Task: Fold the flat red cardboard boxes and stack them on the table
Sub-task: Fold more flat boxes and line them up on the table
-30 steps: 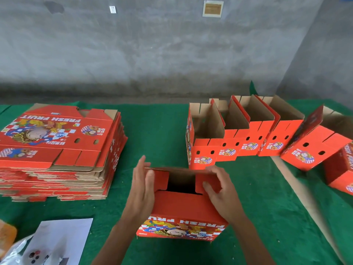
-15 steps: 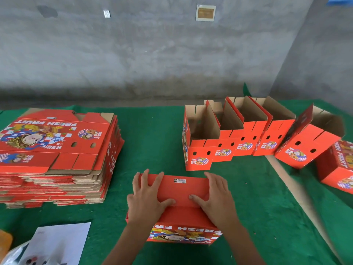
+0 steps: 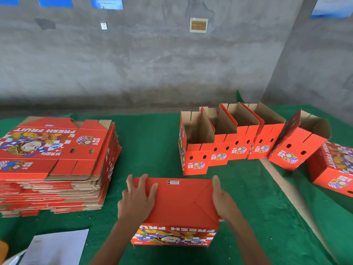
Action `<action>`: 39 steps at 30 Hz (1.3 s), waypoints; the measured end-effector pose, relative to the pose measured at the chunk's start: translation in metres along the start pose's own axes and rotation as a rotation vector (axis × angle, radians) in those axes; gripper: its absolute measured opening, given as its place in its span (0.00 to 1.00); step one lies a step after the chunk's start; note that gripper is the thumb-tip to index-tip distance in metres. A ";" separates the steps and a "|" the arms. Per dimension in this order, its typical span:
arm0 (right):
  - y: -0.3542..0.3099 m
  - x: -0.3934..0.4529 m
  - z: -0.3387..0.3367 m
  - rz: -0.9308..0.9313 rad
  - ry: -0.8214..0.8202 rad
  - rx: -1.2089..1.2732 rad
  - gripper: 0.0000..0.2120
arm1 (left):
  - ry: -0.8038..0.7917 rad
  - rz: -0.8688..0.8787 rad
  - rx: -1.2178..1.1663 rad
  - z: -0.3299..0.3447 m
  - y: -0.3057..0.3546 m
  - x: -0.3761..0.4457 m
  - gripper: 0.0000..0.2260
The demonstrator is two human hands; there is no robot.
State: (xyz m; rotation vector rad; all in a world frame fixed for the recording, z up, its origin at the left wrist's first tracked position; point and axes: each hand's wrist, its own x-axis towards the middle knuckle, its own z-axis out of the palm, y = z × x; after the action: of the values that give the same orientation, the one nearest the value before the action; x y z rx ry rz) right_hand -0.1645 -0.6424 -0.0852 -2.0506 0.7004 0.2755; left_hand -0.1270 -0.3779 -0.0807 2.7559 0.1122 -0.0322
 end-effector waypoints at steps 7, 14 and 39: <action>0.045 0.025 -0.012 0.385 -0.409 0.136 0.52 | 0.055 -0.006 -0.053 0.005 0.001 -0.007 0.21; 0.055 0.017 -0.015 0.364 -0.536 0.166 0.51 | 0.096 -0.010 -0.118 0.006 -0.010 -0.001 0.18; 0.098 -0.023 -0.042 -0.347 0.462 -0.438 0.28 | -0.736 0.150 -0.921 0.122 0.199 -0.024 0.22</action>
State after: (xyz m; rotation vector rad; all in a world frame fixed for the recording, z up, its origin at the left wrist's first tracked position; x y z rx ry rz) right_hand -0.2429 -0.7097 -0.1204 -2.6502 0.5710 -0.2807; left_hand -0.1357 -0.6092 -0.1187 1.6911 -0.2262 -0.7396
